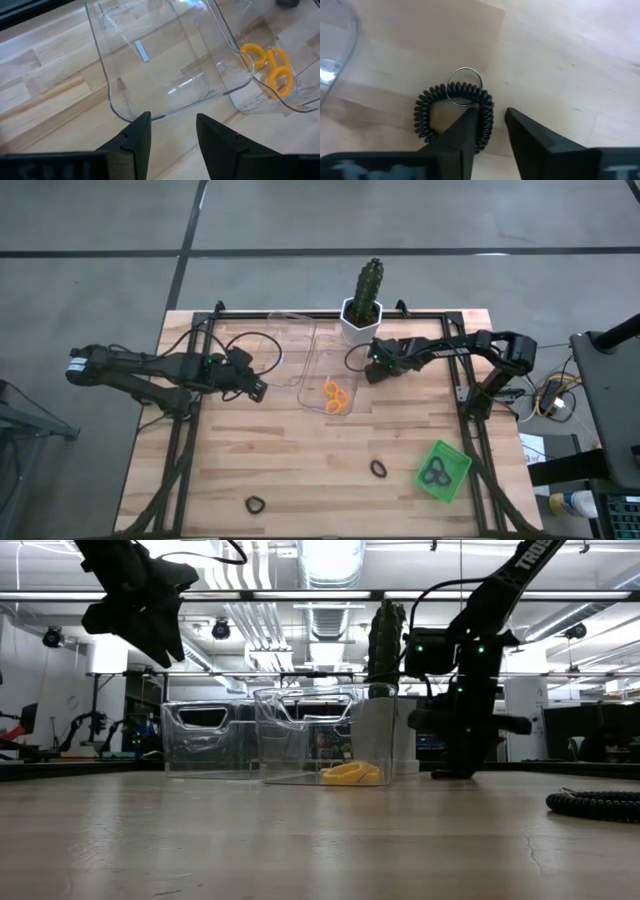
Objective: Sort items
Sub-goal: Put the top right black keychain into the left transparent bin
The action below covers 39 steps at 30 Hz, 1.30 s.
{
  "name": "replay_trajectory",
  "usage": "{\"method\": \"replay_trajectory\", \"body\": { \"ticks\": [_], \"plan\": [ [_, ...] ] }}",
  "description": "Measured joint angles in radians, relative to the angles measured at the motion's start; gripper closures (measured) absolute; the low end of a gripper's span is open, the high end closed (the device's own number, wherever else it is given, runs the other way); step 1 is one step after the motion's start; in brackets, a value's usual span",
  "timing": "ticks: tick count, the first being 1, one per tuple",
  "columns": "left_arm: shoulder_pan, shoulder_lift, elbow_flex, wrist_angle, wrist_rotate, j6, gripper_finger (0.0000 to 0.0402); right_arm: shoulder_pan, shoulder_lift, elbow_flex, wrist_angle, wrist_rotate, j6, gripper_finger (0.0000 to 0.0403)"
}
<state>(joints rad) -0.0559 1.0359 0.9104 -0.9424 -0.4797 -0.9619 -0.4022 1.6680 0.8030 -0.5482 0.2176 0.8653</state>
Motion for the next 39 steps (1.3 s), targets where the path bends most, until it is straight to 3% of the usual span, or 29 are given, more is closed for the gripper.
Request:
{"method": "replay_trajectory", "body": {
  "ticks": [10, 17, 24, 28, 33, 39],
  "plan": [
    [0.0, 0.0, 0.0, 0.0, 0.012, 0.0, 0.0252, 0.021, -0.002, 0.0, -0.06, 0.006, -0.003, 0.0384],
    [0.0, 0.0, 0.0, 0.0, 0.014, -0.001, 0.0252, 0.026, -0.071, 0.018, -0.163, -0.057, -0.011, 0.0388],
    [0.0, 0.0, 0.0, 0.001, 0.013, -0.002, 0.0252, 0.044, -0.263, 0.099, -0.287, -0.1, -0.032, 0.0389],
    [0.0, 0.0, 0.0, 0.027, 0.013, 0.0, 0.0252, 0.075, -0.408, 0.148, -0.226, -0.15, -0.057, 0.0389],
    [0.0, 0.0, 0.001, 0.123, 0.011, 0.032, 0.0252, 0.146, -0.514, 0.197, -0.002, -0.148, -0.087, 0.039],
    [0.0, 0.0, 0.001, 0.294, 0.011, 0.089, 0.0252, 0.235, -0.474, 0.276, 0.144, -0.052, -0.198, 0.039]
  ]
}}
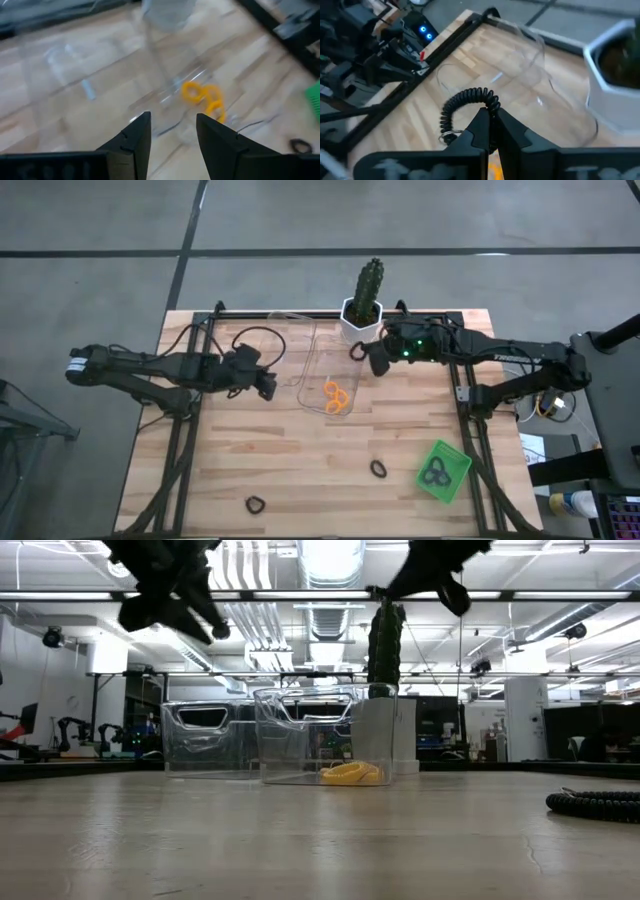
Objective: Sort items
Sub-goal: Put the top right black keychain into the left transparent bin
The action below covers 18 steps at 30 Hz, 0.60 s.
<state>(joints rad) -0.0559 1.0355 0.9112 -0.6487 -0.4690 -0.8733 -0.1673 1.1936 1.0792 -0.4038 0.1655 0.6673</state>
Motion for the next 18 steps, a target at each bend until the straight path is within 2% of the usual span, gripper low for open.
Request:
{"method": "replay_trajectory", "body": {
  "ticks": [7, 13, 18],
  "plan": [
    [0.0, 0.0, 0.0, 0.221, 0.029, 0.161, 0.0252, 0.062, 0.214, 0.171, -0.003, 0.146, -0.178, 0.039],
    [0.0, 0.0, 0.0, 0.388, 0.089, 0.285, 0.0252, 0.082, 0.43, 0.366, -0.006, 0.151, -0.325, 0.039],
    [0.0, -0.004, 0.0, 0.43, 0.148, 0.321, 0.0252, 0.087, 0.545, 0.508, -0.04, 0.148, -0.401, 0.039]
  ]
}}
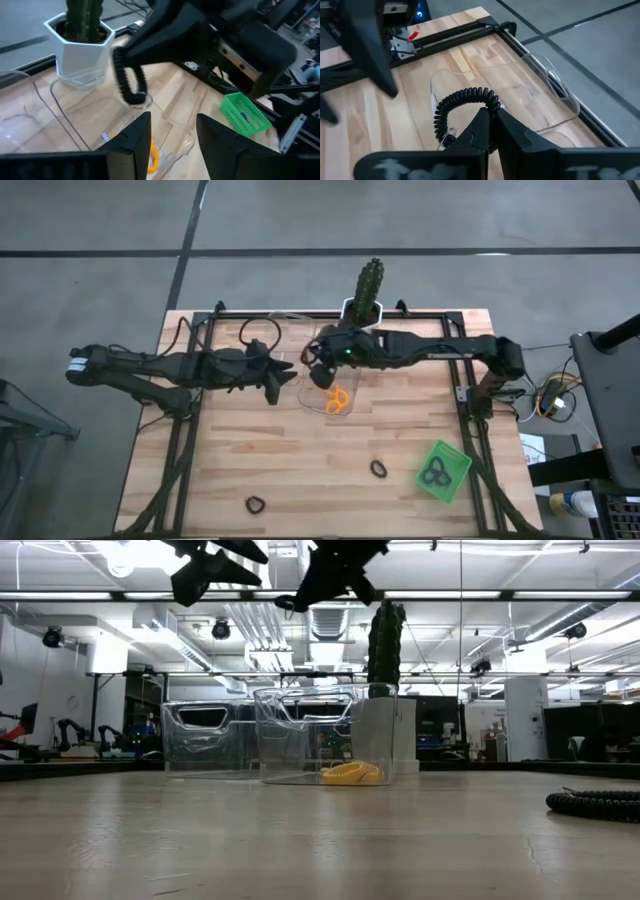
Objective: Sort items
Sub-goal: Put the top right black keychain into the left transparent bin
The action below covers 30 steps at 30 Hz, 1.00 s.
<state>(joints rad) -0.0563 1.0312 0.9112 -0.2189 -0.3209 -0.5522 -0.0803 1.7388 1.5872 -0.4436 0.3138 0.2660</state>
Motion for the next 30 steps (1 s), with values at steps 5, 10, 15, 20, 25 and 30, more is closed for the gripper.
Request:
{"method": "replay_trajectory", "body": {
  "ticks": [5, 10, 15, 20, 25, 30],
  "plan": [
    [0.0, -0.013, 0.0, -0.001, 0.013, 0.023, 0.0252, 0.004, 0.058, 0.09, -0.04, -0.005, -0.029, 0.039],
    [0.002, -0.022, 0.0, -0.001, 0.006, 0.062, 0.0252, 0.023, 0.088, 0.148, -0.05, -0.008, -0.039, 0.039],
    [0.002, -0.025, 0.0, -0.026, -0.021, 0.089, 0.0252, 0.039, 0.095, 0.161, -0.059, -0.008, -0.038, 0.039],
    [0.003, -0.031, 0.0, -0.075, -0.115, 0.087, 0.0252, 0.058, 0.091, 0.161, -0.062, -0.007, -0.017, 0.039],
    [0.009, -0.033, 0.0, -0.077, -0.13, 0.087, 0.0252, 0.08, 0.089, 0.161, -0.052, -0.006, 0.001, 0.039],
    [0.01, -0.033, 0.0, -0.073, -0.13, 0.083, 0.0252, 0.09, 0.089, 0.161, -0.022, -0.006, 0.003, 0.039]
  ]
}}
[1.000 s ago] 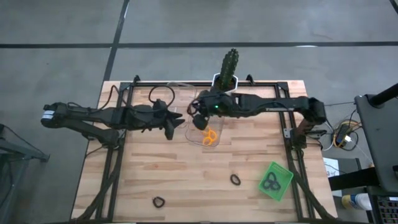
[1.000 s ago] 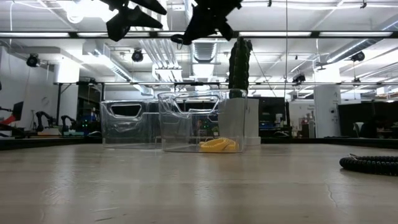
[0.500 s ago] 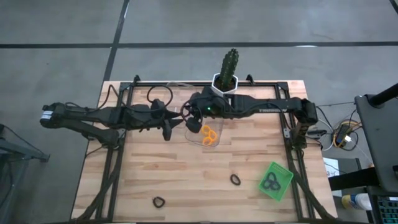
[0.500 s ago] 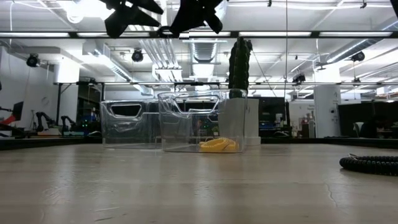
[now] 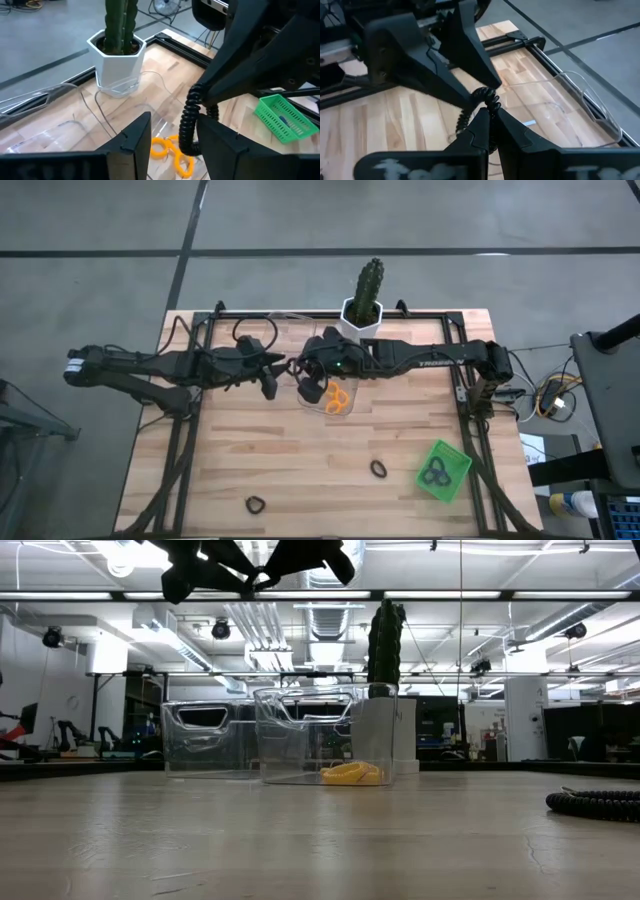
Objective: Sort items
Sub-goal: Put the top right black keychain into the left transparent bin
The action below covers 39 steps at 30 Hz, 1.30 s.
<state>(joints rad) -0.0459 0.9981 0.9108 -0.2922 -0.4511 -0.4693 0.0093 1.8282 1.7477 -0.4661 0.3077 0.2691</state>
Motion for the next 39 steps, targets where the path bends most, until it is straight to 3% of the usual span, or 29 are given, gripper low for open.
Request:
{"method": "replay_trajectory", "body": {
  "ticks": [15, 19, 25, 32, 39],
  "plan": [
    [0.0, 0.0, 0.0, 0.012, 0.024, -0.02, 0.0255, 0.002, 0.0, 0.0, 0.032, -0.017, 0.0, 0.039],
    [0.0, 0.0, 0.0, 0.014, 0.033, -0.02, 0.0287, 0.002, 0.0, 0.0, 0.032, -0.018, 0.0, 0.039],
    [0.0, 0.0, 0.0, 0.015, 0.035, 0.004, 0.0385, 0.002, 0.0, 0.0, 0.031, -0.022, 0.0, 0.039],
    [0.001, 0.0, 0.0, 0.014, 0.034, 0.004, 0.0392, 0.002, -0.001, 0.0, 0.029, -0.053, -0.014, 0.0384],
    [0.003, 0.0, 0.0, 0.011, 0.034, 0.004, 0.0392, 0.002, -0.002, 0.0, -0.009, -0.058, -0.024, 0.0327]
  ]
}}
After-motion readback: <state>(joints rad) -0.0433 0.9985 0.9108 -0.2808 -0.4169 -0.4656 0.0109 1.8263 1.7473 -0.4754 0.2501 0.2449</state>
